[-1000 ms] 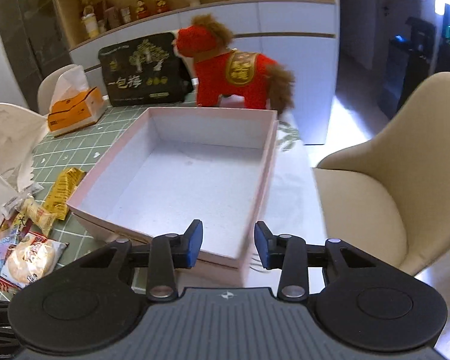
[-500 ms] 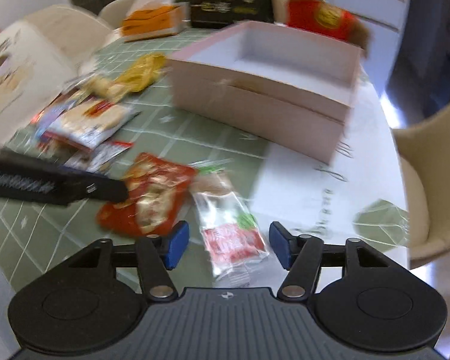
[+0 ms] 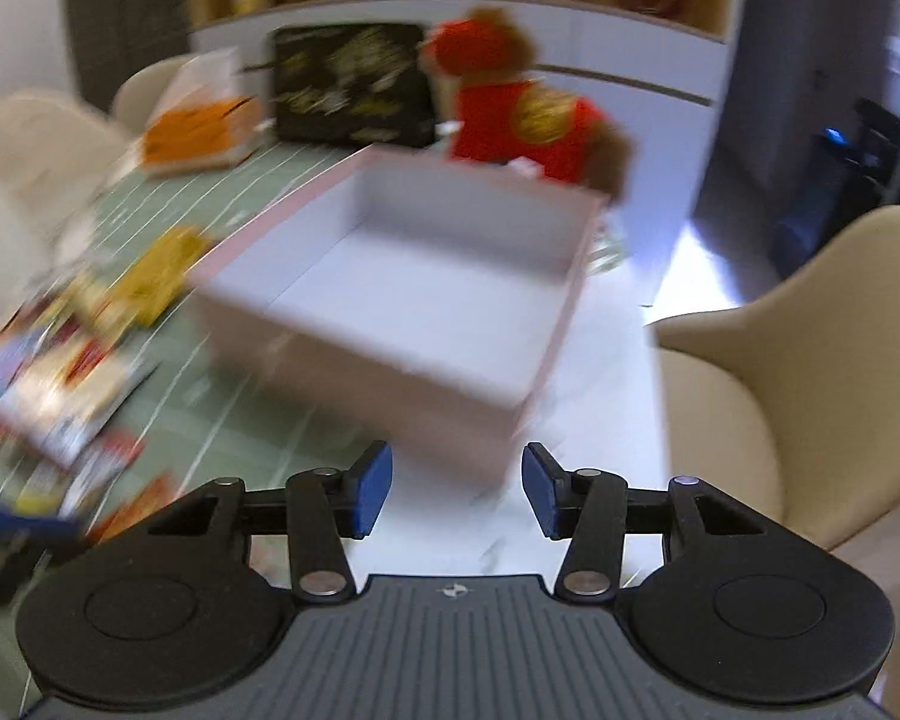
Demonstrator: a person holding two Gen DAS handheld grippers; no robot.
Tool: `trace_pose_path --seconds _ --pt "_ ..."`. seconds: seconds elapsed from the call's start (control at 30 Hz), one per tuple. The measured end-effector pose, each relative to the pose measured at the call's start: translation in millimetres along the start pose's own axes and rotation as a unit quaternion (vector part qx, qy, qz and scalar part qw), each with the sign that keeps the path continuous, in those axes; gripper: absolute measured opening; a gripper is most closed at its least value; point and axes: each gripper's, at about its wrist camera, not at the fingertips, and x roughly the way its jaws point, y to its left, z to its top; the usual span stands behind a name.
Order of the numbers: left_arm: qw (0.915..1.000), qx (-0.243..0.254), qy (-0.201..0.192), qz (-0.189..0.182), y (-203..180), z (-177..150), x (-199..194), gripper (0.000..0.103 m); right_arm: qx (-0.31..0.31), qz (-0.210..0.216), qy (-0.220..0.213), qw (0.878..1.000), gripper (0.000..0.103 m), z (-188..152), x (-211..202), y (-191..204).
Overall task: Organize snacks
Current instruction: 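Lower right tool to the hawthorn stick packet while left tool reaches the red egg pouch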
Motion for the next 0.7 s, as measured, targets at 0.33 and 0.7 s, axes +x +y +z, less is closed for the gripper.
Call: trace_pose_path --seconds 0.33,0.7 --pt "0.9999 0.010 0.001 -0.001 2 8 12 0.030 0.019 0.034 0.028 0.999 0.061 -19 2 -16" --pt "0.9993 0.036 0.000 -0.006 1 13 11 0.030 -0.109 0.107 0.052 0.987 0.048 -63 0 71"
